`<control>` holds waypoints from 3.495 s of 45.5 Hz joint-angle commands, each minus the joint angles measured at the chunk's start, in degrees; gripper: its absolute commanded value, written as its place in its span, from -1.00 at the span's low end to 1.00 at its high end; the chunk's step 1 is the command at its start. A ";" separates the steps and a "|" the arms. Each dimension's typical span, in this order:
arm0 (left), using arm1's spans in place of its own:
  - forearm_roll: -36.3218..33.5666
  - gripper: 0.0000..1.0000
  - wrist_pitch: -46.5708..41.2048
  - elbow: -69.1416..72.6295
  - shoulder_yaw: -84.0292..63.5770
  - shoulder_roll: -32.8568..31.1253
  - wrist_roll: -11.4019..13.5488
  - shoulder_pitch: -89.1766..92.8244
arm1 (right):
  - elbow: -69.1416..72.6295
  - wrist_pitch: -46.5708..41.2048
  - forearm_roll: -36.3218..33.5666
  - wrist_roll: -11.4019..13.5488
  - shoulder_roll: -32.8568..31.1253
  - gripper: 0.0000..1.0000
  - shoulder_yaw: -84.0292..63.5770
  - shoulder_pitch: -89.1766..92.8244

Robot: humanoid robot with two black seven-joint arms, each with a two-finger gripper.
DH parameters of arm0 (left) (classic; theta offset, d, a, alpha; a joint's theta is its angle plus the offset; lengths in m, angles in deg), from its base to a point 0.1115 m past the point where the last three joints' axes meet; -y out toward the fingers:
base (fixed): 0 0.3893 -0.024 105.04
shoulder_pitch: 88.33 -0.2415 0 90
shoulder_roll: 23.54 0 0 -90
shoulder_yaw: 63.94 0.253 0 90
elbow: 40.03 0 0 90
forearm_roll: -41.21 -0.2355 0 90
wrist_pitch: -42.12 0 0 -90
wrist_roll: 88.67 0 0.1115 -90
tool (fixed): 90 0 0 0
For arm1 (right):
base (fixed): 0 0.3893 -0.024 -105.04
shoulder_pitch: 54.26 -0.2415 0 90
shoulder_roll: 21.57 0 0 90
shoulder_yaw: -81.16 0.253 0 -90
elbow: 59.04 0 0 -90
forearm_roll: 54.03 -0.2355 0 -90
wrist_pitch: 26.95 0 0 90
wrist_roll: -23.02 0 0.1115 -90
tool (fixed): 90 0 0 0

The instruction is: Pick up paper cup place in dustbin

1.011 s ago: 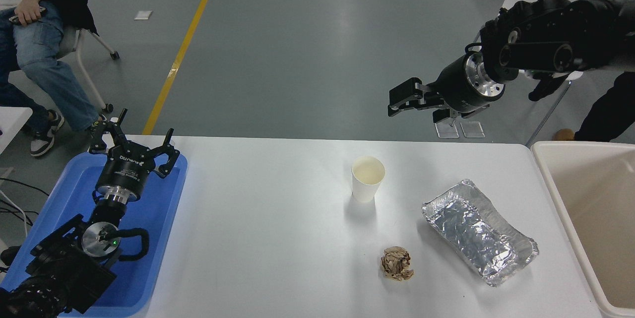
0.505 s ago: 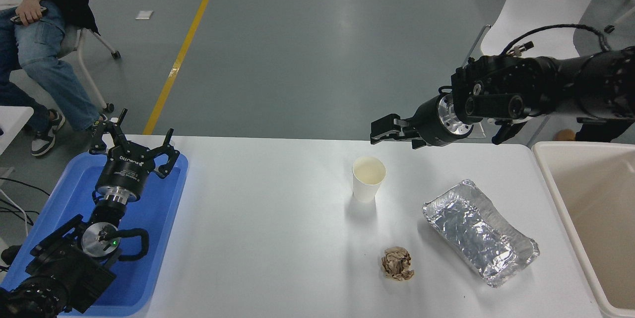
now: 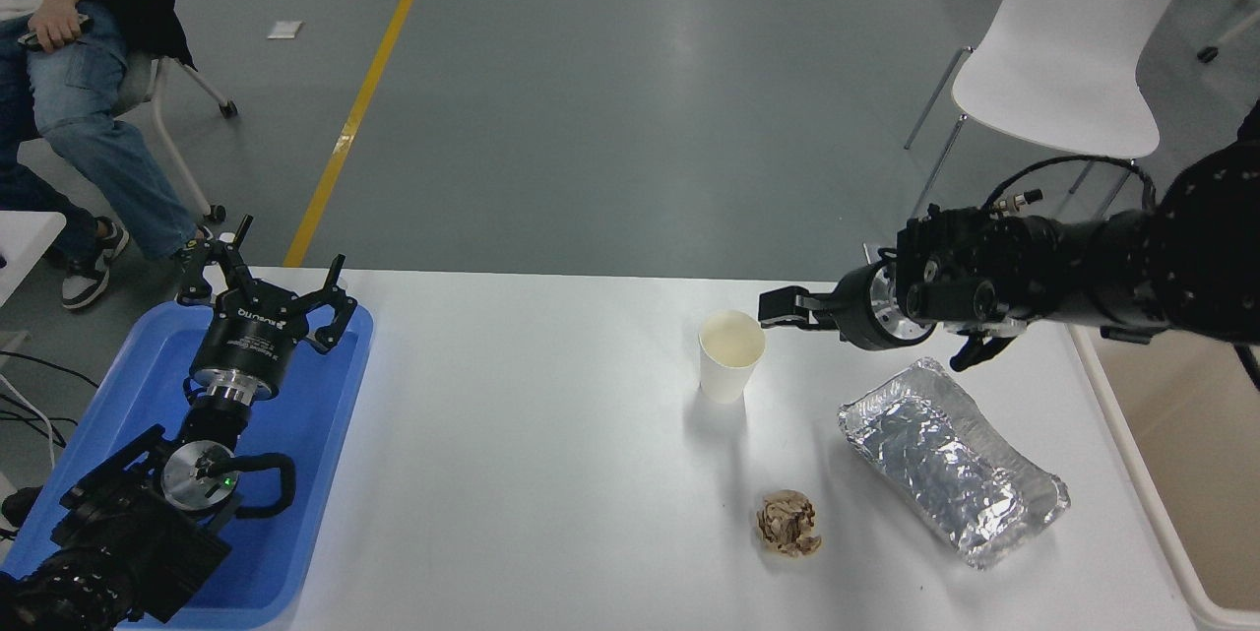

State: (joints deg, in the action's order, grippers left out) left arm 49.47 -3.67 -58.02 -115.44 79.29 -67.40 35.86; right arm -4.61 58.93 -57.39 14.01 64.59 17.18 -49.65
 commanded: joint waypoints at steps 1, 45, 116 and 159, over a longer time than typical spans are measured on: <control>0.00 1.00 0.00 0.06 0.00 0.01 0.00 0.00 | -2.93 2.81 -1.48 0.41 0.49 1.00 2.01 4.18; 0.00 1.00 0.00 0.06 0.00 0.01 0.00 0.00 | -5.13 9.31 0.19 -0.03 3.83 0.81 5.88 9.19; 0.00 1.00 0.00 0.06 0.00 0.01 0.00 0.00 | 8.05 1.32 8.62 -2.06 -7.67 -1.00 1.66 -13.65; 0.00 1.00 0.00 -0.02 0.00 0.01 0.00 0.00 | 9.81 -15.74 11.09 -1.97 -18.14 -1.00 -4.23 -34.85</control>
State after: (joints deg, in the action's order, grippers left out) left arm 49.47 -3.67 -57.97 -115.44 79.29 -67.36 35.86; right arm 5.12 43.90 -46.61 12.03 46.89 13.40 -84.19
